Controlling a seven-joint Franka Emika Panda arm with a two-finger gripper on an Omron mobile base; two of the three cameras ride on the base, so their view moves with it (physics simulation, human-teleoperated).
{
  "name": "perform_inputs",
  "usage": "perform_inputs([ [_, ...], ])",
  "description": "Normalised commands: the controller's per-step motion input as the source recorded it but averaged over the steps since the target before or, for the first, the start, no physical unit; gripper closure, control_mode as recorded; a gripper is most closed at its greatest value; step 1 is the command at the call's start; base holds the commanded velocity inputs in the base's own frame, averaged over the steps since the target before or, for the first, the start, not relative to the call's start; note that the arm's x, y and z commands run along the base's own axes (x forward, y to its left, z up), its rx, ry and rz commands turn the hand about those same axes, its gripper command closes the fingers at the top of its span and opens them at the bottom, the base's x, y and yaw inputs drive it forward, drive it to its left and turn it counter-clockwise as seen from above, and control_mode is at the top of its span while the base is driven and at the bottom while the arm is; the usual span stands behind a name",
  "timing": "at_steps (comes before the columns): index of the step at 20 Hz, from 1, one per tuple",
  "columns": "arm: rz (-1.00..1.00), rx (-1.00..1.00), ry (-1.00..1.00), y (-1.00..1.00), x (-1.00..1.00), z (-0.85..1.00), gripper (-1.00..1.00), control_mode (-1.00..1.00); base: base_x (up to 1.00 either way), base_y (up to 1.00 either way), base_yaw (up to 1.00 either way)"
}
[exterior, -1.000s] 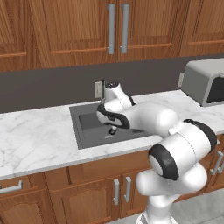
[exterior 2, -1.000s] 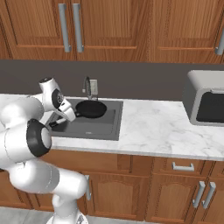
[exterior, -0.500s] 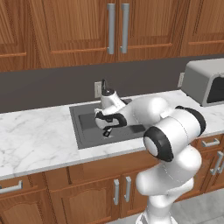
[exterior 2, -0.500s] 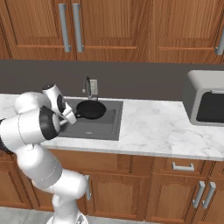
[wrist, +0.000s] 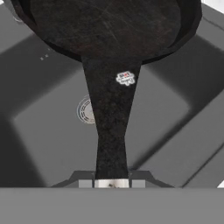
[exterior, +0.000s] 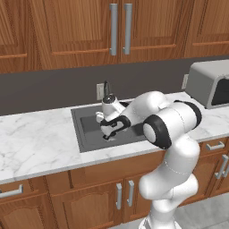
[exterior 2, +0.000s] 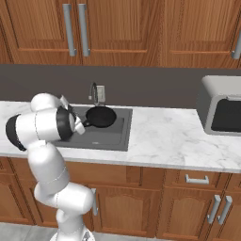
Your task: Move the pot and pan from the stove into the sink.
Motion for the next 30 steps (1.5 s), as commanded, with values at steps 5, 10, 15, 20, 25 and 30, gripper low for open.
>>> perform_inputs([
  [5, -0.01, 0.01, -0.05, 0.07, 0.29, -0.22, 1.0, -1.0, 0.0, 0.0, 0.0],
  [10, -0.04, 0.03, -0.05, 0.1, 0.17, -0.27, 1.0, -1.0, 0.0, 0.0, 0.0],
  [15, -0.04, 0.0, -0.02, 0.02, 0.0, -0.08, 1.0, -1.0, 0.0, 0.0, 0.0],
  [20, -0.06, 0.0, -0.05, 0.0, -0.3, -0.07, 1.0, -1.0, 0.0, 0.0, 0.0],
  [25, -0.08, 0.0, -0.09, 0.0, -0.31, -0.04, 1.0, -1.0, 0.0, 0.0, 0.0],
  [30, -0.05, 0.0, -0.03, 0.0, -0.08, -0.03, 1.0, -1.0, 0.0, 0.0, 0.0],
])
